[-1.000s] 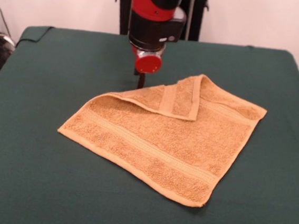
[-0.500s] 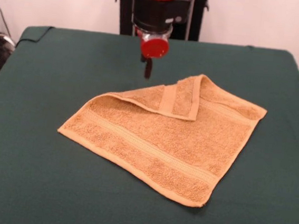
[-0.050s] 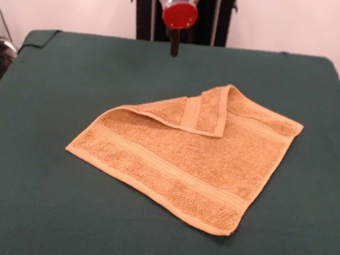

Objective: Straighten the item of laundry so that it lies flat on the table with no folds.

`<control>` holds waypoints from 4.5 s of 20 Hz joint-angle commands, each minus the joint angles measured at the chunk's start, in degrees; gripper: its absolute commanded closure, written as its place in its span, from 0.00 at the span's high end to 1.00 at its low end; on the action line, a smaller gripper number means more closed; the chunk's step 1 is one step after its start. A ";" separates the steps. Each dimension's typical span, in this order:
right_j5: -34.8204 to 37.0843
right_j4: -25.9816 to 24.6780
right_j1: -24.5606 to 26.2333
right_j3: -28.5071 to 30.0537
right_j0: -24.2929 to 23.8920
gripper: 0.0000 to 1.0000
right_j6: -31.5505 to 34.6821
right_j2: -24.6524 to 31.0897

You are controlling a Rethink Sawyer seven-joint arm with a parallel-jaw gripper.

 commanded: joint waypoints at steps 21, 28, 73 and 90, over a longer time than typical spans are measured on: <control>-13.48 7.61 8.75 -2.07 1.12 1.00 10.70 11.54; -13.30 10.18 8.21 -2.14 0.51 1.00 10.91 13.49; -18.57 18.48 15.22 -6.75 3.94 1.00 12.13 12.75; -13.14 18.15 8.28 -0.12 4.83 1.00 11.39 12.81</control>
